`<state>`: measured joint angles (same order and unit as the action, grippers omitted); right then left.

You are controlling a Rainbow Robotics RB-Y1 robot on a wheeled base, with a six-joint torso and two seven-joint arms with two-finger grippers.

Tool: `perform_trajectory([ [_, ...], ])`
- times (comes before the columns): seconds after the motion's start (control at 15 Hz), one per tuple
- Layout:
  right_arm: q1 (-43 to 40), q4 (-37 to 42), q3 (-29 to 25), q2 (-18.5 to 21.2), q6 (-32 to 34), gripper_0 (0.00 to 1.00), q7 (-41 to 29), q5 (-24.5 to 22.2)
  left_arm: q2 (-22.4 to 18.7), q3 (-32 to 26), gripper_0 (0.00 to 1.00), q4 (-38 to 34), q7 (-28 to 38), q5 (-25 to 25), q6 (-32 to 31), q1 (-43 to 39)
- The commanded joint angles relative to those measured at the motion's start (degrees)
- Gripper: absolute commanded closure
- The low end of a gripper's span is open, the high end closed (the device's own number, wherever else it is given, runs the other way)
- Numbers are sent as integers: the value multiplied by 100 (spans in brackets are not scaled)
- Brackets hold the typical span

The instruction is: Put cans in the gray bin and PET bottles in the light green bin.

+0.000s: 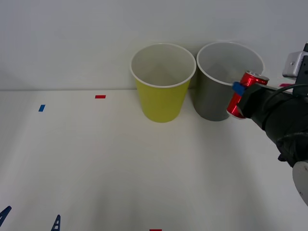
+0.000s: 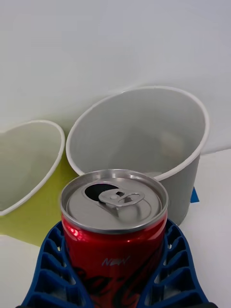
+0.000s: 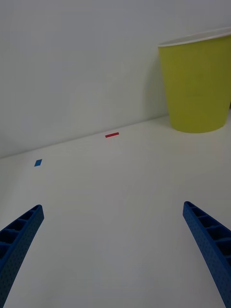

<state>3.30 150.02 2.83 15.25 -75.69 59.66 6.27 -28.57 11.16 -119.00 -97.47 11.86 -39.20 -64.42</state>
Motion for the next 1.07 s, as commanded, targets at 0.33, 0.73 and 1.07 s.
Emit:
perform_trajectory([
  [0.33, 1147, -2, -775, 303, -965, 97, 195, 709, 0, 0, 0, 0, 0, 0, 0, 0],
  [0.73, 1700, -2, -942, 312, -939, 98, 1074, 709, 0, 0, 0, 0, 0, 0, 0, 0],
  [1.07, 2122, -2, -1021, 329, -139, 98, 1241, 884, 0, 0, 0, 0, 0, 0, 0, 0],
])
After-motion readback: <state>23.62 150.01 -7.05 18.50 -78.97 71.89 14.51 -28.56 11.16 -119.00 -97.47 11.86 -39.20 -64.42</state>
